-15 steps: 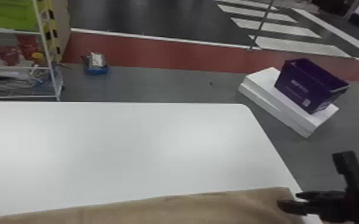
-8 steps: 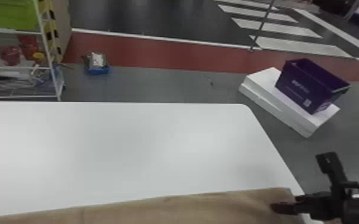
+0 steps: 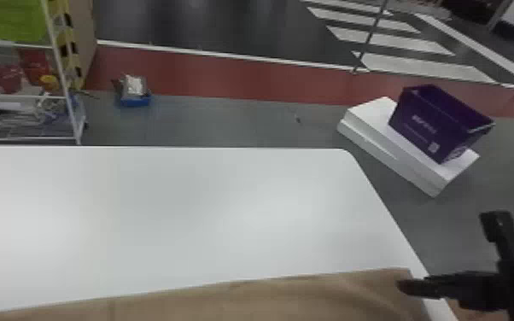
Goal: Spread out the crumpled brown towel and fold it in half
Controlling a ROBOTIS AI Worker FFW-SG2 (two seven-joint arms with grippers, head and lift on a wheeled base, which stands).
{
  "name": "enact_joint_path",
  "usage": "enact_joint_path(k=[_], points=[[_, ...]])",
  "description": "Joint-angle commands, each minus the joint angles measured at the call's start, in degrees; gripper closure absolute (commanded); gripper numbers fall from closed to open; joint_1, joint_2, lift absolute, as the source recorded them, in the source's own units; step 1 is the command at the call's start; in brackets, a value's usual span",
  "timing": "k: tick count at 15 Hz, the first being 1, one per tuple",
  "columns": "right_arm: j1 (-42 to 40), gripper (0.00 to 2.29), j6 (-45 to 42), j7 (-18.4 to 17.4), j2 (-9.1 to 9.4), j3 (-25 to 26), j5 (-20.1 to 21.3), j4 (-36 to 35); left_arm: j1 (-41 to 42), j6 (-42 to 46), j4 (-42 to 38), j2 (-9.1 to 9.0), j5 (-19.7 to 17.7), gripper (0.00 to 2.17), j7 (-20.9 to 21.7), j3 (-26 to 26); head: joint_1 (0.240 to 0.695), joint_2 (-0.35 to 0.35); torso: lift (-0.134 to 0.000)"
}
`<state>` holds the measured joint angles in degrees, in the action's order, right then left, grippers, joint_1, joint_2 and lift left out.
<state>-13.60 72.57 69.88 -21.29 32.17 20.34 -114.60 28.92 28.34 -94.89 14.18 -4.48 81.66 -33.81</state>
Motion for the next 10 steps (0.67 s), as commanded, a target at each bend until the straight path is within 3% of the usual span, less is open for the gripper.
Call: enact_joint_path(k=[1,4,10], points=[[1.65,0.16,2.98,-0.53,0.29,0.26,-3.2,-0.09,0.0,0.0,0.06,-0.03,0.0,0.08,-0.01,-0.03,0.695,-0.279,-0.124],[3.06,0.38,5.27,-0.62,-0.06,0.35,-4.87,0.43,0.17,0.18,0.32,0.05,0.0,0.08,0.08,-0.38,0.695,-0.25,-0.124],[2.79,0.4,3.16,-1.59,-0.15,-2.47,-2.32,4.39,0.17,0.53,0.85,0.23,0.0,0.08,-0.1,-0.38,0.695,-0.232,-0.124]])
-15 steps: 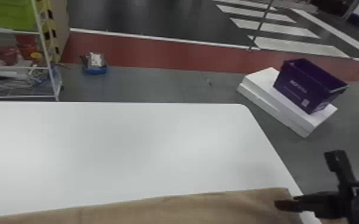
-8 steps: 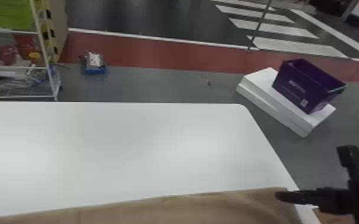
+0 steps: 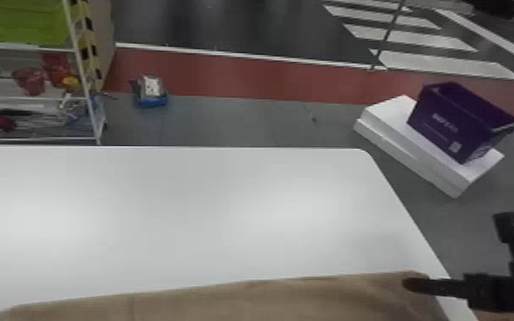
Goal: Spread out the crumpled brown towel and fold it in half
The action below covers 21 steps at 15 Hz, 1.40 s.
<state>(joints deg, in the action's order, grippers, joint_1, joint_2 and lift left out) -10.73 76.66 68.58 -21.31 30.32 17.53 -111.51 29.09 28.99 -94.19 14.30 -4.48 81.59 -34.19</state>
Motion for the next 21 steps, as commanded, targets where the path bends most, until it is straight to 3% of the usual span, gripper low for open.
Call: enact_joint_path(k=[1,4,6,8,9,11,13,15,18,21], points=[[0.09,0.4,-1.47,-0.47,-0.13,-1.32,0.75,2.26,0.0,0.05,0.15,0.12,0.0,0.08,-0.12,0.09,0.695,-0.233,-0.124],[0.53,0.4,-1.64,-0.38,-0.22,-0.35,0.05,1.91,0.0,0.05,-0.03,0.03,-0.27,0.08,-0.2,-0.09,0.695,-0.234,-0.124],[0.71,0.4,-0.41,-0.21,-0.04,3.6,-4.35,-0.55,0.0,0.05,-0.11,-0.06,-1.06,0.08,-0.29,-0.44,0.695,-0.235,-0.124],[0.71,0.39,1.87,-0.47,1.36,7.03,-8.22,-3.98,-0.26,0.05,-0.29,-0.32,-2.82,0.08,-0.82,-1.32,0.695,-0.236,-0.124],[0.71,0.34,1.87,-1.7,2.86,8.44,-10.15,-5.12,-0.61,-0.3,-0.29,-0.59,-3.87,0.08,-1.7,-1.84,0.695,-0.232,-0.124],[0.88,0.29,0.29,-6.8,7.95,8.7,-14.63,-8.81,-3.16,-2.24,0.24,-2.26,-5.45,0.07,-2.4,-3.07,0.695,-0.205,-0.124],[1.15,0.26,-6.91,-9.96,13.23,5.62,-14.54,-10.75,-5.45,-5.05,1.21,-3.66,-6.77,0.07,-3.63,-3.78,0.695,-0.162,-0.124],[1.32,0.23,-15.0,-14.27,16.92,3.25,-14.37,-11.71,-7.03,-8.92,1.56,-4.54,-8.09,0.06,-6.71,-4.66,0.695,-0.098,-0.124],[2.11,0.22,-19.4,-15.76,20.7,0.79,-13.75,-11.98,-11.42,-17.35,2.87,-6.21,-8.88,0.06,-9.78,-7.03,0.695,0.017,-0.124],[1.59,0.2,-19.22,-15.76,20.79,0.35,-13.05,-11.89,-12.83,-20.17,2.96,-6.21,-8.18,0.06,-10.22,-7.91,0.695,0.094,-0.124]])
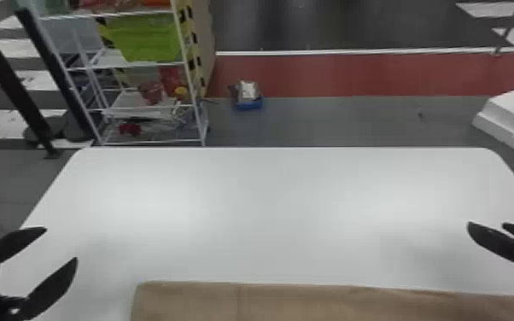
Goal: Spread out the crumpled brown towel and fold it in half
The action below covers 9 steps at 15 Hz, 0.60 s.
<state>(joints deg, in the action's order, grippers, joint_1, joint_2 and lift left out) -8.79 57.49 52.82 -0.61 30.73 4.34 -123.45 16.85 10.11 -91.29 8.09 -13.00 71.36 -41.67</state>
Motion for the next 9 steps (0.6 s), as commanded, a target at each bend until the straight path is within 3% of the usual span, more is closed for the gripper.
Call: enact_joint_path(k=[1,9], points=[[-0.7,0.2,-0.05,0.01,0.09,0.03,0.23,0.05,-0.59,-1.28,0.14,0.0,0.61,0.06,0.1,-0.43,0.695,0.102,-0.124],[-1.14,0.2,-0.05,0.09,0.0,-0.15,0.32,0.23,-0.68,-1.11,0.85,0.08,0.52,0.06,0.8,-1.04,0.695,0.111,-0.124]])
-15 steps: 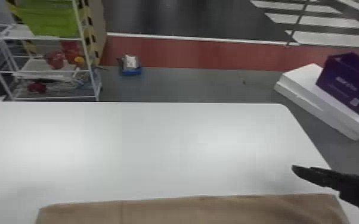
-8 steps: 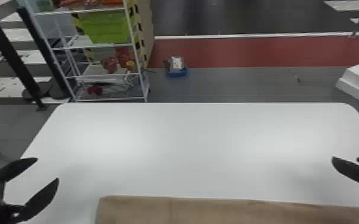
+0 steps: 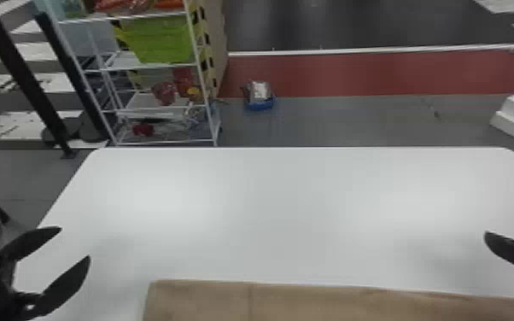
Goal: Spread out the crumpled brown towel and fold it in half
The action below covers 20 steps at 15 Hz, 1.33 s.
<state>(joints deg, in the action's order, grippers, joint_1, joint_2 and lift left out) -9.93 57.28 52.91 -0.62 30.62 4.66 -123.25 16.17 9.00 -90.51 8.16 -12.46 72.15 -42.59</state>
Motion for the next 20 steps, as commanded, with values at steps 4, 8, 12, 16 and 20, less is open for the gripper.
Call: enact_joint_path(k=[4,8,12,16,20], points=[[0.0,0.2,-0.01,0.0,0.0,-0.03,0.0,0.02,0.0,0.0,0.16,0.01,-0.02,0.06,0.0,-0.12,0.695,0.116,-0.124],[0.0,0.2,-0.01,0.0,0.0,-0.03,0.0,0.02,0.0,0.18,0.16,0.01,-0.11,0.06,0.09,-0.12,0.695,0.115,-0.124],[0.17,0.2,-0.01,-0.09,0.0,-0.03,0.09,0.2,-0.09,0.35,0.07,0.18,-0.11,0.06,0.44,-0.21,0.695,0.115,-0.124],[0.26,0.2,0.16,0.0,0.0,-0.12,0.27,0.11,-0.09,0.35,0.07,0.27,-0.11,0.06,0.62,-0.3,0.695,0.115,-0.124],[0.17,0.2,0.16,-0.09,0.09,-0.12,0.27,0.2,-0.09,0.53,0.07,0.27,-0.11,0.06,0.62,-0.21,0.695,0.116,-0.124]])
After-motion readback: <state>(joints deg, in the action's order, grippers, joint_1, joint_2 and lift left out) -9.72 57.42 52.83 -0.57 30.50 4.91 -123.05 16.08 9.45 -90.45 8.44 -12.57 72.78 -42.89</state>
